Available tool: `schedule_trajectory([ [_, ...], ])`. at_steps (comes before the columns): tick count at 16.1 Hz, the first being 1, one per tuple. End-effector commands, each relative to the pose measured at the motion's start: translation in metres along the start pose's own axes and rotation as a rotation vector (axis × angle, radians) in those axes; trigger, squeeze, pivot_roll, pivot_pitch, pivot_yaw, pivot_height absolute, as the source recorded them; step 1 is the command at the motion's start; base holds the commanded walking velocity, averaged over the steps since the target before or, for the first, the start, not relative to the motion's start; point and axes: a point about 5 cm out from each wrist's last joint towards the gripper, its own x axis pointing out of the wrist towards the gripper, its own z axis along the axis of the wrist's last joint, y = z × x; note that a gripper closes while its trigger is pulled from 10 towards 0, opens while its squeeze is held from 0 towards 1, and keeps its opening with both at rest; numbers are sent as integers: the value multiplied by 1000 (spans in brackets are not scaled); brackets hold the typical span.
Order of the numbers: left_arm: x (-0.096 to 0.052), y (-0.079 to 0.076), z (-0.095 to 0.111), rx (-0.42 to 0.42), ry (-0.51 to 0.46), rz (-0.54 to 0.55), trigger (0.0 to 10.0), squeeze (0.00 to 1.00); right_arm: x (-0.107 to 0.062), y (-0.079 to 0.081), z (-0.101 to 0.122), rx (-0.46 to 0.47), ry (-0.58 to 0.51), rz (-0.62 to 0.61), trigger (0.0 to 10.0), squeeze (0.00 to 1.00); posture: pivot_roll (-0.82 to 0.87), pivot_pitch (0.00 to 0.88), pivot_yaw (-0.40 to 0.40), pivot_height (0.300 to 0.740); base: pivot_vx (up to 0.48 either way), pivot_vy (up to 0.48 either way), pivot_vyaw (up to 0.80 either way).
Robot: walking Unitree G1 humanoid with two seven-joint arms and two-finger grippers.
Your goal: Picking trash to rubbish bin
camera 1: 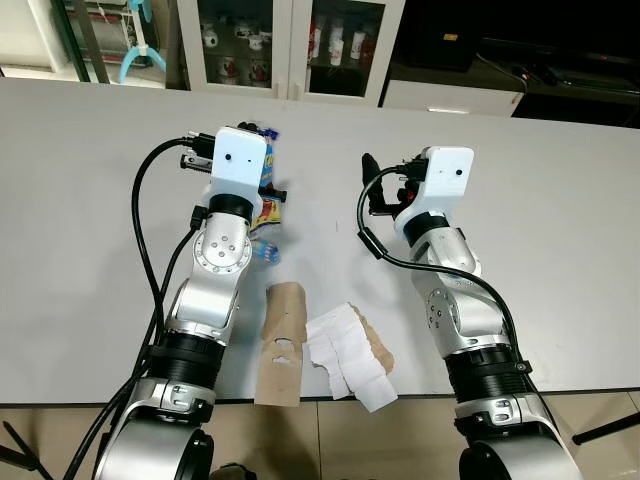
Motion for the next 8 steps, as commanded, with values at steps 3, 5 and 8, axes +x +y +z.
schedule_trajectory([
  [3, 5, 1, 14, -41, -49, -5, 10000, 0, 2, -6, 1, 34, 16, -6, 10000, 0, -29, 42, -107, 740, 0, 0, 0],
  [5, 7, 6, 17, -56, -58, 6, 10000, 0, 2, -9, 1, 30, 16, -5, 10000, 102, -28, 43, -108, 740, 0, 0, 0],
  [8, 8, 8, 18, -55, -61, -19, 10000, 0, 3, -12, 1, 19, 25, -13, 10000, 0, -27, 40, -109, 740, 0, 0, 0],
])
